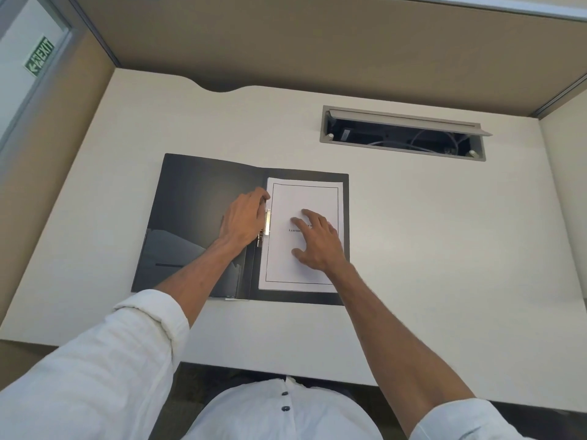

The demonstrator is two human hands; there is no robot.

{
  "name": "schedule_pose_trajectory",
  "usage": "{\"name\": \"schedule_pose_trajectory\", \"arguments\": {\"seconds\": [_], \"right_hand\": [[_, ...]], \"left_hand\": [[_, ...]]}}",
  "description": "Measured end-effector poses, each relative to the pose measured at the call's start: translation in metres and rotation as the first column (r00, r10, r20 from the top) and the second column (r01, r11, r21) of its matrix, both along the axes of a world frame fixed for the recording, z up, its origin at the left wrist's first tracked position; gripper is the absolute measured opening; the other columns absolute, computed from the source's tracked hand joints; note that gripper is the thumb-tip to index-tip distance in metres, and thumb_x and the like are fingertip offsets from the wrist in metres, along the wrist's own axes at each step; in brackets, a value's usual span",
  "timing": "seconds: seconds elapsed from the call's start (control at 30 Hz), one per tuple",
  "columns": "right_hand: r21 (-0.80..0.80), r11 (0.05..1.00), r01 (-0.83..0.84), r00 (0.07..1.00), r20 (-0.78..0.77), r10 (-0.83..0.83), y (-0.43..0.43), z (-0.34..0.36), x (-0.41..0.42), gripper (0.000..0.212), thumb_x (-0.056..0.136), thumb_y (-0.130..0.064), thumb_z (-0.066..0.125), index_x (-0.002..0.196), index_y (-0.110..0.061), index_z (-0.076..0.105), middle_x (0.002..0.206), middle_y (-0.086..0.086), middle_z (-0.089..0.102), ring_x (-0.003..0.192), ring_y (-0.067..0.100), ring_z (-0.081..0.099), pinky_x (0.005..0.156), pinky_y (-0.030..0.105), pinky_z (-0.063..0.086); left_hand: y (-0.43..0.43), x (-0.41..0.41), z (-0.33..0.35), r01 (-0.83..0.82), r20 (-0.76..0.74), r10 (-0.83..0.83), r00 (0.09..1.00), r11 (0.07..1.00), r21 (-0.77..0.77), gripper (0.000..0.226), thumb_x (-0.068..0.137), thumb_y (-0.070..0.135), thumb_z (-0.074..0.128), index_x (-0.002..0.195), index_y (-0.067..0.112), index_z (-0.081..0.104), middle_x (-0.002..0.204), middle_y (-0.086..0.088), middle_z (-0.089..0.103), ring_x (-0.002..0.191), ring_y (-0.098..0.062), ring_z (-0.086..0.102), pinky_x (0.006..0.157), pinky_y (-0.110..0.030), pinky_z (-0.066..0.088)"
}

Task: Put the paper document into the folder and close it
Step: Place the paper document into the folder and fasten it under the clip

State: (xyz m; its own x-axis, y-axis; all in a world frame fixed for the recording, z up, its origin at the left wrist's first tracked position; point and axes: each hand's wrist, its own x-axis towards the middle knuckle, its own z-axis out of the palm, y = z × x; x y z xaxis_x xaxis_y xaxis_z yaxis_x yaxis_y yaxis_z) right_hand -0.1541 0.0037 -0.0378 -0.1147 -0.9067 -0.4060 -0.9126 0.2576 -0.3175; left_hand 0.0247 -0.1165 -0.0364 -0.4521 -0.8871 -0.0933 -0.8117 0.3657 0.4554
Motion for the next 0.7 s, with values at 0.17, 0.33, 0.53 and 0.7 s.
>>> {"name": "schedule_pose_trajectory", "arguments": {"seconds": [0.17,0.33,0.53,0.7], "right_hand": [[-0.001,1.0,0.007,1.0,0.009,-0.007,0.001,0.0,0.001,0.081,0.1,-0.045,0.073,0.17,-0.031,0.035,0.183,0.001,0.017,0.171,0.027,0.019,0.139,0.055,0.025],[-0.007,1.0,-0.002,1.0,0.016,0.003,0.003,0.001,0.0,0.081,0.1,-0.043,0.072,0.17,-0.03,0.034,0.183,0.001,0.016,0.172,0.027,0.018,0.139,0.054,0.024],[-0.01,1.0,-0.007,1.0,0.024,0.008,0.004,0.002,0.001,0.081,0.101,-0.043,0.072,0.171,-0.029,0.034,0.184,0.001,0.015,0.172,0.027,0.017,0.139,0.054,0.022],[-0.006,1.0,-0.009,0.999,0.031,0.009,0.005,0.003,0.001,0.081,0.101,-0.041,0.071,0.171,-0.028,0.033,0.184,0.001,0.014,0.172,0.027,0.015,0.14,0.054,0.021]], "left_hand": [[0.023,0.016,0.0,-0.017,-0.098,0.014,0.995,1.0,-0.025,0.015,0.111,0.018,0.056,0.122,0.021,0.065,0.111,0.001,0.077,0.093,-0.022,0.073,0.085,-0.044,0.066],[0.047,0.035,-0.005,0.023,-0.132,-0.024,0.991,1.0,-0.01,0.019,0.111,0.016,0.059,0.128,0.017,0.069,0.123,-0.001,0.077,0.099,-0.024,0.075,0.09,-0.045,0.068],[0.064,0.05,-0.006,0.012,-0.154,-0.003,0.988,0.998,0.057,0.034,0.107,0.022,0.07,0.141,0.016,0.07,0.135,-0.003,0.077,0.121,-0.024,0.075,0.11,-0.041,0.06],[0.059,0.045,-0.003,-0.054,-0.205,0.066,0.977,0.996,0.065,0.023,0.113,0.019,0.061,0.128,0.013,0.078,0.126,-0.005,0.08,0.123,-0.024,0.071,0.109,-0.047,0.061]]}}
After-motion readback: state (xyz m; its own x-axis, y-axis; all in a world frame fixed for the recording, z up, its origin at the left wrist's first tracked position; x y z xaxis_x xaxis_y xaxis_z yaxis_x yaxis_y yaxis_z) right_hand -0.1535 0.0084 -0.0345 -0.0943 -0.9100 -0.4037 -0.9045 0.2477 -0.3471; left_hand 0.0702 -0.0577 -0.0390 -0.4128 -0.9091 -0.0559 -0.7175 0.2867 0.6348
